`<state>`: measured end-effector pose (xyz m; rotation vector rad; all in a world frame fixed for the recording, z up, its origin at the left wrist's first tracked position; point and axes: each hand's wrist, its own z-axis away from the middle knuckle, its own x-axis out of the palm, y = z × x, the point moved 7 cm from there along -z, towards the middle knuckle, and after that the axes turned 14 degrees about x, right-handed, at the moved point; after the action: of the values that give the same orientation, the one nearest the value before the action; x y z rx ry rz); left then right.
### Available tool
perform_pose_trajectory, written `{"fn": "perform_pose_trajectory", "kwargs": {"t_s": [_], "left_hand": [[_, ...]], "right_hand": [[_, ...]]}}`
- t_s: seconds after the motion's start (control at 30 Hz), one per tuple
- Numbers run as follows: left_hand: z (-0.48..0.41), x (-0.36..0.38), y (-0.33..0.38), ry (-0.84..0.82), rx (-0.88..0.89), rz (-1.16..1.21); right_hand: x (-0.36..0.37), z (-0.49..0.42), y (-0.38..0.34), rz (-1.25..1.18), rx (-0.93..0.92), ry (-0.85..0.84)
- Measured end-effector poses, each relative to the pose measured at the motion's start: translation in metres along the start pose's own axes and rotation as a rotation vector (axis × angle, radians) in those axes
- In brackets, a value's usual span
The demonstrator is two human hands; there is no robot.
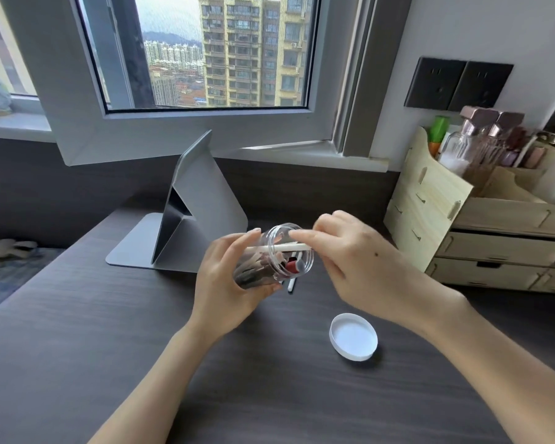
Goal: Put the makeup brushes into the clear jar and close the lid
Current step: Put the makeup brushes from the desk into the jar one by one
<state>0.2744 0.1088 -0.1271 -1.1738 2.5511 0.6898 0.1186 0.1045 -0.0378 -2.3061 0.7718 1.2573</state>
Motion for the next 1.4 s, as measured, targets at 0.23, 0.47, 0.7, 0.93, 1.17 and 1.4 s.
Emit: {"fn": "perform_pose_trajectory", "kwargs": {"t_s": [0.23,0.47,0.7,0.93,1.17,1.4], "left_hand": [[0.002,0.005,0.003,-0.030,0.012,0.032],[0.000,-0.012,-0.015,0.163,-0.148,0.133],[0.001,-0.014,-0.027,0.212,-0.207,0.173],[0.005,-0.010,-0.028,0.203,-0.187,0.129],[0.003,-0.011,-0.023,0.178,-0.162,0.105],[0.002,-0.009,-0.022,0.125,-0.168,0.067]], "right_hand": [[0.007,-0.017,0.010,-0.323,0.272,0.119],[0.038,-0.016,0.087,-0.509,0.666,0.199],[0.145,-0.035,0.121,-0.268,1.041,-0.173],[0.176,-0.048,0.137,-0.153,1.229,-0.319],[0.137,-0.019,0.166,-0.212,1.226,-0.222],[-0.007,-0.009,0.123,-1.164,0.741,0.582]]}}
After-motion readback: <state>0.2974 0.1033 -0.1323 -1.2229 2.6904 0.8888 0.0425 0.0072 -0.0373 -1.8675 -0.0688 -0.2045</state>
